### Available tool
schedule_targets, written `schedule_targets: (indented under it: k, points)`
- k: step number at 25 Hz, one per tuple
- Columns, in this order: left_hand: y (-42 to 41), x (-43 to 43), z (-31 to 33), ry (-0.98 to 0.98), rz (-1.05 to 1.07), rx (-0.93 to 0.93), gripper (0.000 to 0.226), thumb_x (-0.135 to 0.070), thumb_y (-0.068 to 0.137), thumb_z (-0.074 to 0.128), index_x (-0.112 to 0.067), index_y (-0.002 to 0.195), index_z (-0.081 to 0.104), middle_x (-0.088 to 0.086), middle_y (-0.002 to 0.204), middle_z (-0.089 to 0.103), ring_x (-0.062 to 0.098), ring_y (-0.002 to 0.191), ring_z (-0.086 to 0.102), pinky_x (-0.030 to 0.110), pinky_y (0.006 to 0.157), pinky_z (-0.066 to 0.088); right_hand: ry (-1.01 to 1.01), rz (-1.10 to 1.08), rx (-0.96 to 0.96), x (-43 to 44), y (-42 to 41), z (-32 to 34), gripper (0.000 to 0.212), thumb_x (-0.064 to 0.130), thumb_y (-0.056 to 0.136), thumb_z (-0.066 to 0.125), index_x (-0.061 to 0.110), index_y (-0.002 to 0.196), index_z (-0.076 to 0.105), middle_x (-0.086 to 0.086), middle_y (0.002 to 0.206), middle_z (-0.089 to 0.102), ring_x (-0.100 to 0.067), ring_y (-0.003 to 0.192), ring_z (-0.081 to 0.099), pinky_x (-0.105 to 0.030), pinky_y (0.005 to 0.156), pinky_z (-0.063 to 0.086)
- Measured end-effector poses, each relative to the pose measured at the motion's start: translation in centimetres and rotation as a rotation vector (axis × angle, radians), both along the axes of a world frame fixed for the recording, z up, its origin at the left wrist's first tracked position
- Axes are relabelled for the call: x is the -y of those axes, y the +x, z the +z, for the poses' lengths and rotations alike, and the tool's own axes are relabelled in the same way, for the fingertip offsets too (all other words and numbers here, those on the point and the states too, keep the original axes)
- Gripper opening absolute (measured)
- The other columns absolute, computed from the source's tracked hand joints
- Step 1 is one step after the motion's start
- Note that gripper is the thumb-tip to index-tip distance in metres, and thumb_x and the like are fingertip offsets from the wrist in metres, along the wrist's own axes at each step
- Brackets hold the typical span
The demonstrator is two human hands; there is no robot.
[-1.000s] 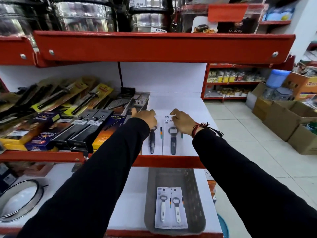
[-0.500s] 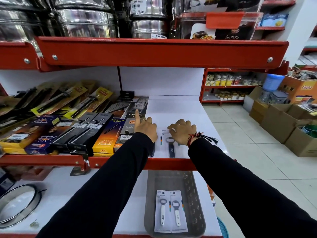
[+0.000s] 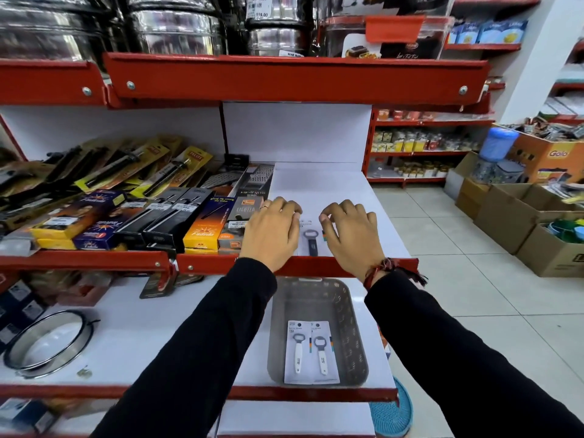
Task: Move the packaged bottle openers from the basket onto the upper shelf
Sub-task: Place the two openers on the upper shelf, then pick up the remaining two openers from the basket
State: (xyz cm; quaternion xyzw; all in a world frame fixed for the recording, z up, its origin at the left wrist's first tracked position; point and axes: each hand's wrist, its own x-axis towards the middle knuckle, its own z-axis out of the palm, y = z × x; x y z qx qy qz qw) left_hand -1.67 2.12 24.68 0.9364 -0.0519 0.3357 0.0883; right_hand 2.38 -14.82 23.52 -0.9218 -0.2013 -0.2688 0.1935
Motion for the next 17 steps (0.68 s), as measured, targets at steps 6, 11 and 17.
schedule_targets:
  k: [6,11,17]
  points:
    - [-6.3,1.8,-6.8,-0.03,-0.13,-0.034,0.027,-0.023,0.099,0.042,-0.016,0.106,0.066,0.0,0.099,0.062,0.02,0.091,0.058,0.033,0.081,0.05,-0.11,0.086,-0.039,2.7,-7.2,-6.8,0.026,0.035,0.1,0.035,0.025,0.104,0.058,0.006,0.097,0.057,-0.02,0.086,0.05,-0.037,0.076,0.034]
    - [-6.1,2.9,-14.0,-0.042,-0.065,-0.408,0.032,-0.022,0.098,0.04,-0.019,0.119,0.064,0.002,0.115,0.061,0.02,0.104,0.057,0.03,0.092,0.049,-0.242,0.097,-0.373,3.4,-6.5,-14.0,0.027,0.029,0.098,0.037,0.021,0.115,0.057,-0.002,0.112,0.057,-0.025,0.102,0.053,-0.039,0.084,0.037]
    - [0.5,3.1,-21.0,0.064,0.023,-0.853,0.037,-0.011,0.094,0.047,-0.009,0.13,0.058,0.011,0.132,0.058,0.03,0.121,0.057,0.04,0.1,0.051,-0.326,0.07,-0.732,1.8,-0.9,-21.6,0.041,0.024,0.093,0.046,0.018,0.132,0.057,-0.013,0.133,0.053,-0.036,0.121,0.052,-0.044,0.1,0.046]
